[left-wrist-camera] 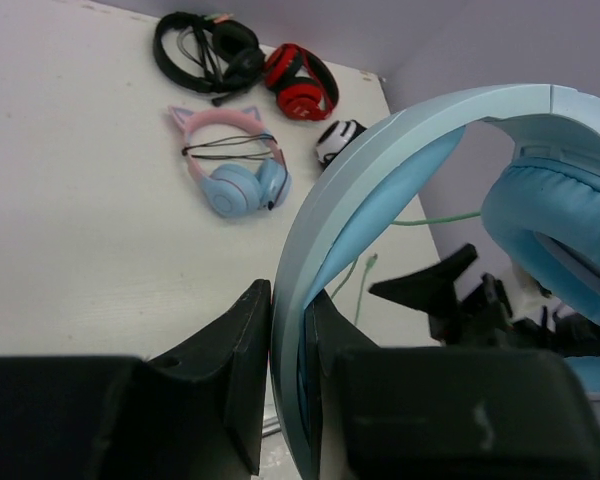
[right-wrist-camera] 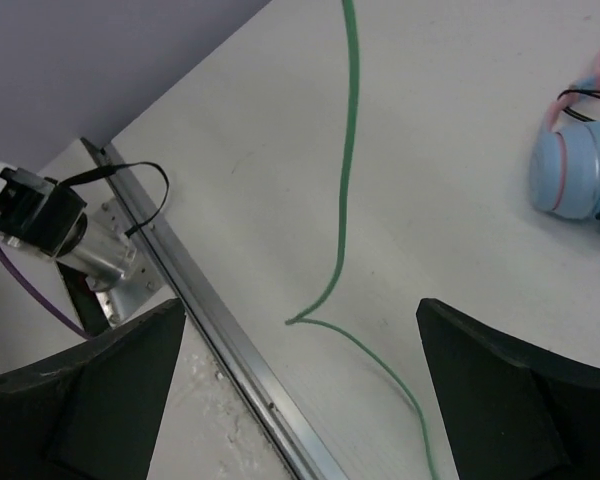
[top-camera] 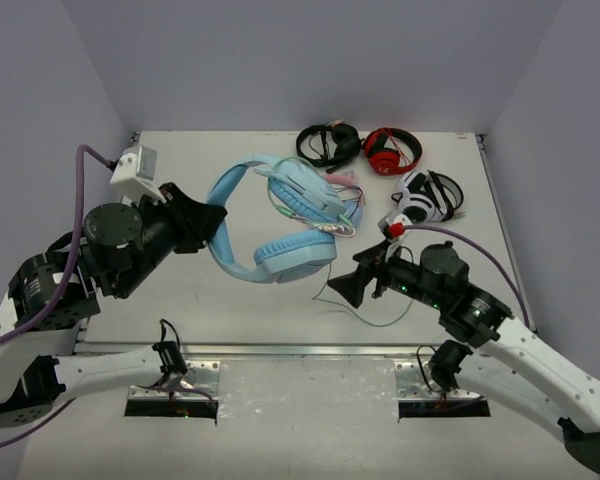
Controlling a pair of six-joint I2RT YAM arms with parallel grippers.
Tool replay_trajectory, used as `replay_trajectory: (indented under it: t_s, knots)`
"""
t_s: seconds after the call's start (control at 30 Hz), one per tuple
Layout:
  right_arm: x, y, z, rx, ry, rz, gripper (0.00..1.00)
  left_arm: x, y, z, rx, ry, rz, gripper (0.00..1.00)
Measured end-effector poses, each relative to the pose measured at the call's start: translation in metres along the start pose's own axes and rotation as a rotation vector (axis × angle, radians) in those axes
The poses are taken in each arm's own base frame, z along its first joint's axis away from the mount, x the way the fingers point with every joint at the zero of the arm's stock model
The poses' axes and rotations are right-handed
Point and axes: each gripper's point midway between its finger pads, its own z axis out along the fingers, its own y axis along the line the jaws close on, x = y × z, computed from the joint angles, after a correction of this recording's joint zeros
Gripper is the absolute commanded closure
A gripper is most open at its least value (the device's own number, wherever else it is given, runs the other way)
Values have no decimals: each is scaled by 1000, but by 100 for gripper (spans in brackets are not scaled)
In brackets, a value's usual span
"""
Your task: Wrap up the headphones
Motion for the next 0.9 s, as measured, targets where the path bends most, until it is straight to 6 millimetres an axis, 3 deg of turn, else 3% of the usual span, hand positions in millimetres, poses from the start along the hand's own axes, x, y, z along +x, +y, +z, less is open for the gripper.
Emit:
replay_trajectory:
  t_s: [0.07,0.17,0.2,0.3,0.37,0.4,0.47,0.5,0.53,0.6,0.7,0.9]
  knots:
    - [-1,5,20,-47,24,-35,1,3,-10,-2,46,28,-7,100]
    - [2,7,51,-84,73,-63,10,7,-18,-4,85,60,-10,100]
    - [2,6,60,-84,79,-71,28,9,-20,-4,93,69,-9,100]
    - [-1,-2,76,-59,57,-94,59,11,-24,-3,104,84,-9,100]
    - [-7,-1,81,-67,20,-94,58,10,-24,-2,98,80,-14,100]
    - [-9,1,83,-80,0,-92,49,9,-23,-2,94,73,-20,100]
    - [-13,10,85,-135,-55,-76,46,2,-22,-4,97,41,-44,100]
    - [-10,14,86,-165,-70,-69,49,-2,-22,-5,105,19,-66,100]
    - [-12,20,87,-200,-100,-61,60,-5,-21,-6,112,-2,-89,100]
    - [18,23,95,-239,-48,-32,68,-12,-22,-7,123,-42,-136,100]
    - [46,32,110,-289,18,12,70,-26,-26,-8,132,-97,-195,100]
    - [79,58,130,-385,70,63,94,-63,-29,-2,62,-224,-281,100]
